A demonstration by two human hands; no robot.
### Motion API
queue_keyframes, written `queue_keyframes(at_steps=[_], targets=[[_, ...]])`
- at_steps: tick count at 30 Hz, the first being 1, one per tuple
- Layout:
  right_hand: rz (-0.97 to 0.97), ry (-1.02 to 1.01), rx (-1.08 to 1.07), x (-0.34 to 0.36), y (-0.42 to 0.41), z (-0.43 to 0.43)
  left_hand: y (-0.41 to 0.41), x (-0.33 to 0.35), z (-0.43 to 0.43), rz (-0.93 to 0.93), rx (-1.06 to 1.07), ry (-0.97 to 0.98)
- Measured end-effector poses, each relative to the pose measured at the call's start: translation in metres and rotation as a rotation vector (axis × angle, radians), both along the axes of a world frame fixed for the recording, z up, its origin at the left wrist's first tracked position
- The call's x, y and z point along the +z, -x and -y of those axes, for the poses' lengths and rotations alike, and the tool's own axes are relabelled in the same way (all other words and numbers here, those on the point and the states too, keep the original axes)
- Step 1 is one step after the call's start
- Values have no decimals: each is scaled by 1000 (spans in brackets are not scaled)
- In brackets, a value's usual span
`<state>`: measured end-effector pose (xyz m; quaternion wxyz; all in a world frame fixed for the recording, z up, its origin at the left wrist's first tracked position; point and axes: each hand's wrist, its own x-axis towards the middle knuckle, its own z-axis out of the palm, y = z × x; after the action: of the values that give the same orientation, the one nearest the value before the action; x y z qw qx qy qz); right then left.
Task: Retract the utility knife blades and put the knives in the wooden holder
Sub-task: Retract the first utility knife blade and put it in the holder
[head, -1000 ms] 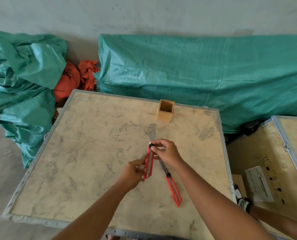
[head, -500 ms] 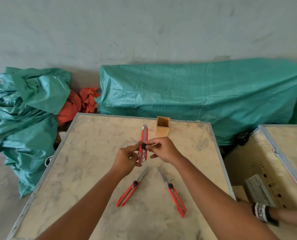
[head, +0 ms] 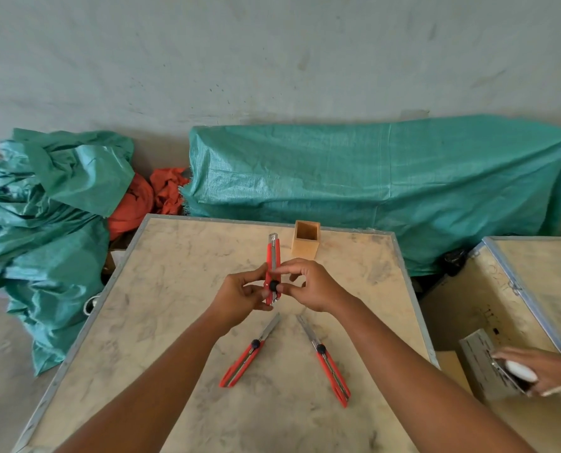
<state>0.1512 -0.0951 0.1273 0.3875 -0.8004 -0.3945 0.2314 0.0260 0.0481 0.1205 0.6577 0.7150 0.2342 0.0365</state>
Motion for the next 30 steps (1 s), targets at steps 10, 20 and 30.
queue_keyframes(at_steps=[10,20,30], targets=[[89,-12,-26,4,-3,4,-3,3,6,51,6,22],[94,-65,-57,5,-11,7,-14,9,7,47,12,42],[71,-119,-116,-2,-24,11,-30,9,8,83,-8,81]])
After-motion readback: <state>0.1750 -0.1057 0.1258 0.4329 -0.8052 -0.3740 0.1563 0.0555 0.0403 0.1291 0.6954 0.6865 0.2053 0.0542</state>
